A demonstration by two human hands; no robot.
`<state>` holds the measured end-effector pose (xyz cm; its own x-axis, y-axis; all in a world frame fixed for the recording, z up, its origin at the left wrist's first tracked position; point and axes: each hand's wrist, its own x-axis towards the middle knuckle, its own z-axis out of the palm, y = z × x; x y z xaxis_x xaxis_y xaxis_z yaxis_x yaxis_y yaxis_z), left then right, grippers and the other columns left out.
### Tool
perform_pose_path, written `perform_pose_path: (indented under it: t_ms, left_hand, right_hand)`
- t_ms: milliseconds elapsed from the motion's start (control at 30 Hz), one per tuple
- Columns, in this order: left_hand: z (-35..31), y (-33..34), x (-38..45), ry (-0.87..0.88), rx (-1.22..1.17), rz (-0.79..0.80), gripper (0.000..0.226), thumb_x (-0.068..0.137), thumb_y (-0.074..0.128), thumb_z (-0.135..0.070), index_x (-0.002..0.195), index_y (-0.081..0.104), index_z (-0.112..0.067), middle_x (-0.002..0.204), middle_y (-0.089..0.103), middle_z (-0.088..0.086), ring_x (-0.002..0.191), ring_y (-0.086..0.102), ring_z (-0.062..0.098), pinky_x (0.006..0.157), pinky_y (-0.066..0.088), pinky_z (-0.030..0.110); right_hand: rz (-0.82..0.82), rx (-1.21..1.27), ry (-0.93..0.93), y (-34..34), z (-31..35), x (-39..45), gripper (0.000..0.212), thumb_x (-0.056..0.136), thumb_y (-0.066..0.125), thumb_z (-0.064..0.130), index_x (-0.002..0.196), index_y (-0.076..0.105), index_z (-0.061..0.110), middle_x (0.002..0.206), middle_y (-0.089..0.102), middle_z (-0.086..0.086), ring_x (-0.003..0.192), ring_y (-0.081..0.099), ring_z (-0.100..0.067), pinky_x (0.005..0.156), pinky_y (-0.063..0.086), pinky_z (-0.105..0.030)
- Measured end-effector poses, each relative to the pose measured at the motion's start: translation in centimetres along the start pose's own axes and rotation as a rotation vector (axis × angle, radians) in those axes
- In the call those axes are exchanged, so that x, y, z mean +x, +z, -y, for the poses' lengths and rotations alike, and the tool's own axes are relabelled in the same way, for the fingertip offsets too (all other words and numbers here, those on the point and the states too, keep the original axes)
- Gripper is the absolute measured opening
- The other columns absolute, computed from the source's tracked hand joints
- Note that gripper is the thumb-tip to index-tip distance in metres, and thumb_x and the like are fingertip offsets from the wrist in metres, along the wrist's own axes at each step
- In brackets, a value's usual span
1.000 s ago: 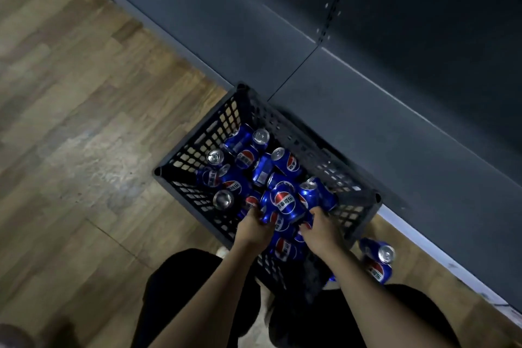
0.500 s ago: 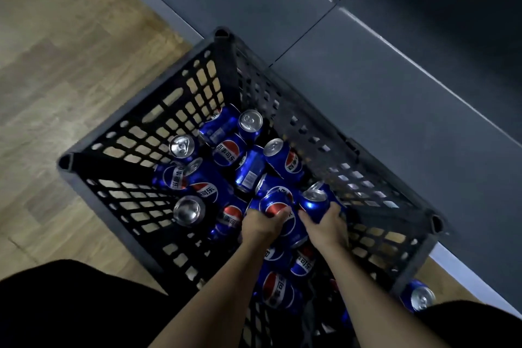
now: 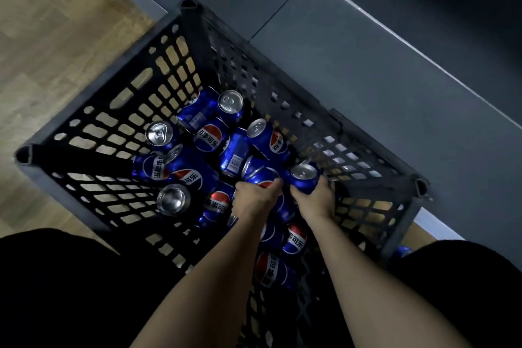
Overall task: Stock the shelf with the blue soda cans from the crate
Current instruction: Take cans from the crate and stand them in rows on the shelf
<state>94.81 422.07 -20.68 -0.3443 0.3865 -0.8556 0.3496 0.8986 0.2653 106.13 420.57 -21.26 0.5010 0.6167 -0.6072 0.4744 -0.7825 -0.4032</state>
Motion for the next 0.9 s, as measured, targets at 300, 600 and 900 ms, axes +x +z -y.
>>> perform_pose_path:
  t_ms: [300,600,900]
  left_hand:
    - [-4.3,-9.7,-9.7,0.403,-0.072,-0.075,0.068,0.075,0.075,-0.036,0.122,0.037,-0.003,0.125,0.04,0.012,0.103,0.044,0.017,0.081,0.04,0.023]
    - [-11.7,-23.4,-30.3,0.468,-0.348,-0.219,0.054,0.073,0.074,-0.029,0.109,0.037,-0.015,0.088,0.054,-0.004,0.07,0.054,0.005,0.071,0.049,0.028]
    - [-17.9,-35.0,-47.5,0.81,-0.335,-0.218,0.055,0.072,0.076,-0.028,0.115,0.044,-0.021,0.086,0.056,-0.016,0.073,0.057,-0.002,0.062,0.044,0.015]
  right_hand:
    - [-0.02,0.161,-0.182,-6.8,7.0,-8.2,0.079,0.073,0.078,0.037,0.139,0.042,0.015,0.138,0.05,-0.007,0.127,0.047,-0.025,0.103,0.042,-0.038]
    - [0.026,0.47,-0.235,-22.5,18.9,-25.0,0.056,0.077,0.077,0.032,0.124,0.05,0.015,0.114,0.059,0.003,0.103,0.056,-0.012,0.085,0.04,-0.023]
    - [0.087,0.821,-0.396,-36.7,29.8,-38.0,0.046,0.074,0.081,0.024,0.114,0.057,0.022,0.105,0.069,0.004,0.095,0.066,-0.012,0.081,0.053,-0.024]
